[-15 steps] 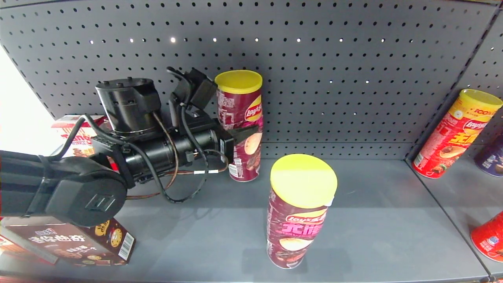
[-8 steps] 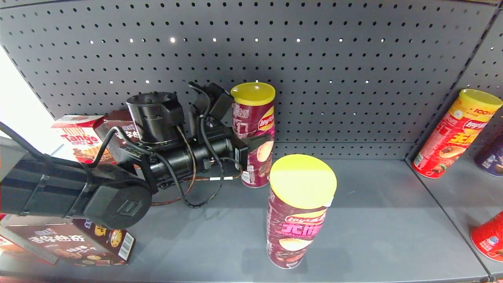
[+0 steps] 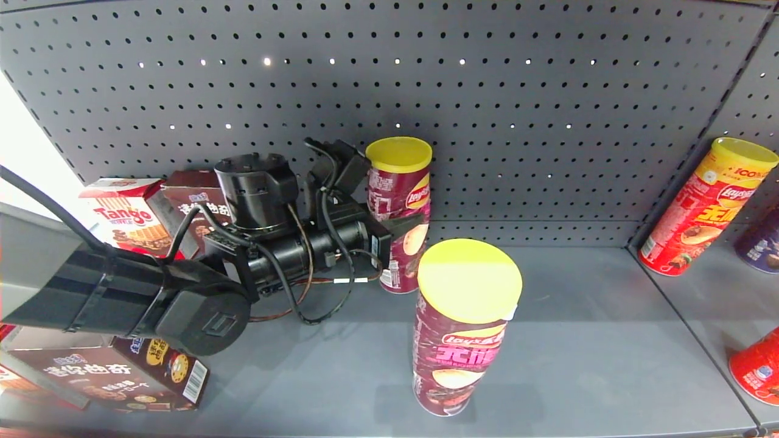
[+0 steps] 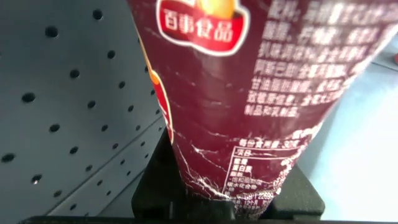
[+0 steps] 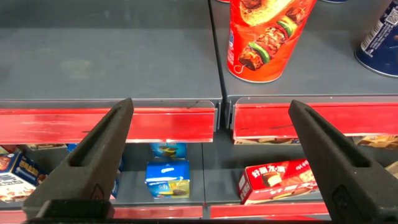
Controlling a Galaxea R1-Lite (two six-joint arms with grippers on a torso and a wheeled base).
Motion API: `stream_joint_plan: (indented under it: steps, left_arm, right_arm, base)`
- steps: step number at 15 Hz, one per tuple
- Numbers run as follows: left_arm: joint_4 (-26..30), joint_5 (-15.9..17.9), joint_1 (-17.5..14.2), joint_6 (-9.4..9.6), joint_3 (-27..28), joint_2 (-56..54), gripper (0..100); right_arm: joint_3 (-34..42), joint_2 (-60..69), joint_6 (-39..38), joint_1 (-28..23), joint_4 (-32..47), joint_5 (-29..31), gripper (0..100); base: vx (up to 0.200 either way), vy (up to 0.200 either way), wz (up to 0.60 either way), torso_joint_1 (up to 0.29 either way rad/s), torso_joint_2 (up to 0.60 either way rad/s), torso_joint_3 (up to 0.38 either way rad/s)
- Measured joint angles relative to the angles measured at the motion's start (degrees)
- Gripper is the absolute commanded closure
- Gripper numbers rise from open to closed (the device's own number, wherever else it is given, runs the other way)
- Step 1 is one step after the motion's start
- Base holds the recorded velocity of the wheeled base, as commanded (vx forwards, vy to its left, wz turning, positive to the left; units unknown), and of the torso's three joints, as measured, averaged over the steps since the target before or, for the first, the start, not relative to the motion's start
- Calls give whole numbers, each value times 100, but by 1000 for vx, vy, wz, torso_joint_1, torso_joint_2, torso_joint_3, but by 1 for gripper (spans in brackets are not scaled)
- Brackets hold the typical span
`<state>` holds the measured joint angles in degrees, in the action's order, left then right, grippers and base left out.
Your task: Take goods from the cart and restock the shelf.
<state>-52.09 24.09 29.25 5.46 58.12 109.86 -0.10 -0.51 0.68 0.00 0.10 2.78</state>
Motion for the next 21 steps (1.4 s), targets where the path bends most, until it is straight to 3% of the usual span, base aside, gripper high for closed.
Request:
stream_joint_plan:
  steps: [7, 8, 17, 21]
  left_arm:
    - [-141, 0, 74, 41, 4, 201, 100]
    - [-144, -4, 79, 48, 0, 212, 0]
    - [-84, 7, 52, 52, -177, -29, 0]
    - [630, -22, 0, 45, -286, -584, 0]
  right_arm:
    - [0, 0, -2, 0, 0, -2, 0]
    - [0, 0, 0, 0, 0, 0, 0]
    - [0, 0, 0, 0, 0, 0, 0]
    - [0, -1, 0, 0, 0, -2, 0]
  base:
    - [0, 0, 0, 0, 0, 0]
    - [0, 0, 0, 0, 0, 0]
    - [0, 0, 0, 0, 0, 0]
    - [0, 0, 0, 0, 0, 0]
